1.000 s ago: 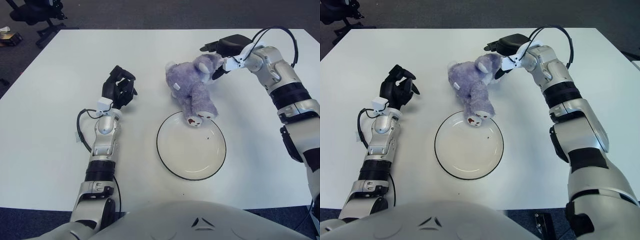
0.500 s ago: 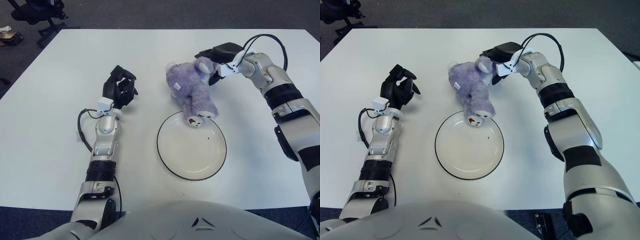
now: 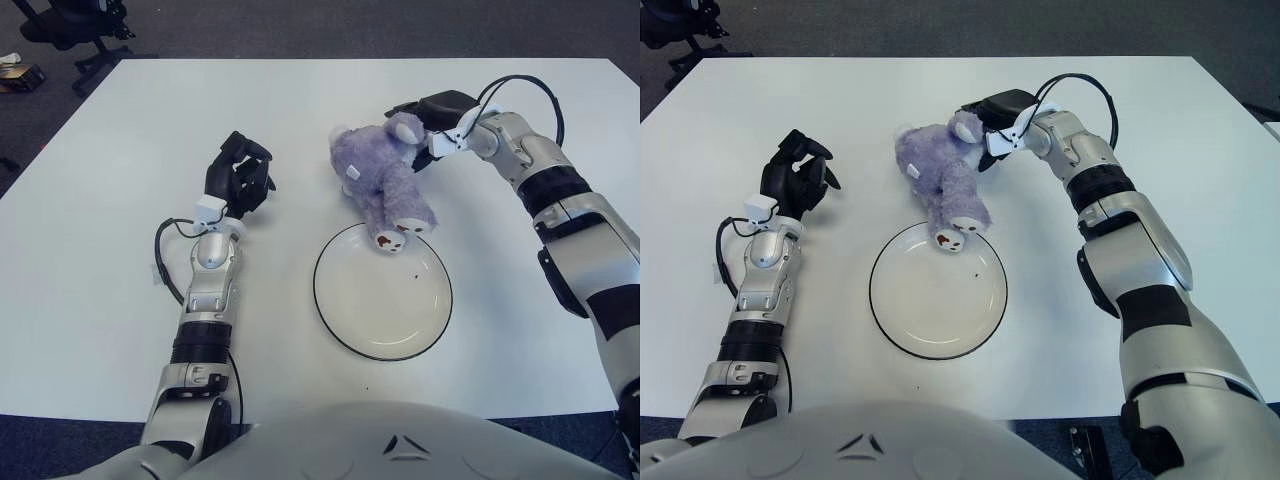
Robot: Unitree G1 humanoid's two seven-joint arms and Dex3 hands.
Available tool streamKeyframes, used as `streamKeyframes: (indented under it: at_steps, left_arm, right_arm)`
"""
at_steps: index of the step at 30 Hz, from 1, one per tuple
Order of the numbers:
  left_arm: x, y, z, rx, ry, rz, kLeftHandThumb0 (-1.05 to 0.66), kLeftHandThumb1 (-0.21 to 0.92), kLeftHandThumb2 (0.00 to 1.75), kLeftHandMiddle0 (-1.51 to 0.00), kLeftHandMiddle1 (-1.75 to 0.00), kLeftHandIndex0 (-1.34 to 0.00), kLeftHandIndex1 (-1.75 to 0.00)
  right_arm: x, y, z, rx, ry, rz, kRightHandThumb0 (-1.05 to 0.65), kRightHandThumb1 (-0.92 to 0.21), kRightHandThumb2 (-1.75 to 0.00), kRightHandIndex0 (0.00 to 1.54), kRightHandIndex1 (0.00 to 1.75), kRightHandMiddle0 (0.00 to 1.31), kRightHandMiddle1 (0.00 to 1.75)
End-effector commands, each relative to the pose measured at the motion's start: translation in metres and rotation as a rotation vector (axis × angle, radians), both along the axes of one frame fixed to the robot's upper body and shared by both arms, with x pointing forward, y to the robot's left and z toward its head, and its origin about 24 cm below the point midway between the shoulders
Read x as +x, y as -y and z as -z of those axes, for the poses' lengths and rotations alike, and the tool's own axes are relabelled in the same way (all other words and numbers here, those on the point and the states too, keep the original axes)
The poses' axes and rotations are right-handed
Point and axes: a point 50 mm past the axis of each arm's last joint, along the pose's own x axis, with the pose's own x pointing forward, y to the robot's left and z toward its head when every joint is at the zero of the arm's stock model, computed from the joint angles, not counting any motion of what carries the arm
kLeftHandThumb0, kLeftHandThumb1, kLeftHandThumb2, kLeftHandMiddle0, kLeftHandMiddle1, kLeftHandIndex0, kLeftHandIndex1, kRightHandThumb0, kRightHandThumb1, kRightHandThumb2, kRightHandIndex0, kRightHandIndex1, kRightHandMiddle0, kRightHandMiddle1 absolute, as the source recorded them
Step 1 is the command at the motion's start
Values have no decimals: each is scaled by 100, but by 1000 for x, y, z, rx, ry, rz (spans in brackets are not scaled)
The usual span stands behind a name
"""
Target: Put the doll into the plate.
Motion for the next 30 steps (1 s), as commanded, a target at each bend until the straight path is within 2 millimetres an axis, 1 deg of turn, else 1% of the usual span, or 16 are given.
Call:
streamKeyframes:
  at_steps: [1, 8, 10, 11, 15, 16, 17, 18, 19, 20, 21, 22, 23, 25, 28, 30]
  left_arm:
    - [-11, 2, 24, -30, -87, -14, -26, 92, 45, -90, -175, -53, -175]
    - [-11, 2, 23, -29, -86, -13, -26, 92, 45, -90, -175, -54, -175]
    - [-11, 3, 23, -29, -86, -12, -26, 92, 45, -90, -175, -54, -175]
    - [-11, 3, 23, -29, -85, -12, -26, 92, 45, -90, -175, -54, -175]
    - [-11, 3, 23, -28, -84, -12, -26, 92, 45, -90, -175, -54, -175]
    - [-11, 3, 23, -28, -84, -12, -26, 92, 44, -90, -175, -54, -175]
    - [-11, 3, 23, -28, -83, -12, -26, 92, 44, -90, -175, -54, -175]
    - [-11, 3, 23, -29, -83, -12, -26, 92, 44, -90, -175, -54, -175]
    - [-11, 3, 23, -29, -83, -12, -26, 92, 44, -90, -175, -54, -175]
    - [-11, 3, 23, -29, -83, -12, -26, 92, 44, -90, -175, -54, -175]
    - [-11, 3, 23, -29, -83, -12, -26, 92, 44, -90, -175, -54, -175]
    - [-11, 3, 23, -30, -83, -12, -26, 92, 44, -90, -175, -54, -175]
    - [-11, 3, 23, -30, -83, -12, -26, 92, 44, -90, -175, -54, -175]
    - [-11, 3, 23, -31, -83, -13, -26, 92, 44, -90, -175, -54, -175]
    - [-11, 3, 23, -32, -83, -13, -26, 92, 44, -90, -175, -54, -175]
    - [-11, 3, 23, -32, -83, -13, -26, 92, 44, -90, -175, -54, -175]
  right_arm:
    - [-3, -2, 15, -16, -62, -11, -65, -80, 0, 40, 0, 39, 0]
    - [-4, -1, 19, -13, -78, -4, -65, -80, 0, 46, 2, 41, 1]
    - [-5, 0, 22, -17, -71, 5, -64, -81, 0, 55, 4, 49, 4]
    - [-5, 0, 24, -19, -66, 10, -63, -81, 0, 61, 5, 56, 7]
    - [-6, 1, 35, -32, -35, 39, -59, -81, 0, 72, 8, 69, 13]
    - [-7, 2, 41, -31, -23, 53, -56, -82, 0, 73, 17, 70, 25]
    - [-7, 3, 45, -30, -15, 61, -53, -82, 0, 65, 43, 65, 47]
    - [-8, 5, 49, -24, -5, 72, -52, -82, 0, 61, 55, 63, 56]
    - [-9, 5, 52, -19, 2, 79, -48, -82, 0, 53, 80, 58, 75]
    - [-9, 7, 55, -7, 13, 86, -47, -82, 0, 50, 89, 56, 82]
    - [-10, 8, 57, 1, 21, 90, -44, -86, -4, 44, 108, 59, 98]
    - [-11, 10, 59, 18, 41, 88, -41, -88, -6, 40, 120, 61, 109]
    - [-12, 12, 61, 30, 55, 85, -26, -89, -11, 41, 130, 60, 112]
    - [-14, 13, 62, 46, 87, 72, -14, -91, -16, 41, 139, 59, 116]
    - [-15, 15, 62, 49, 122, 55, -4, -92, -22, 39, 147, 55, 123]
    - [-15, 15, 62, 45, 137, 50, -2, -89, -31, 37, 150, 51, 130]
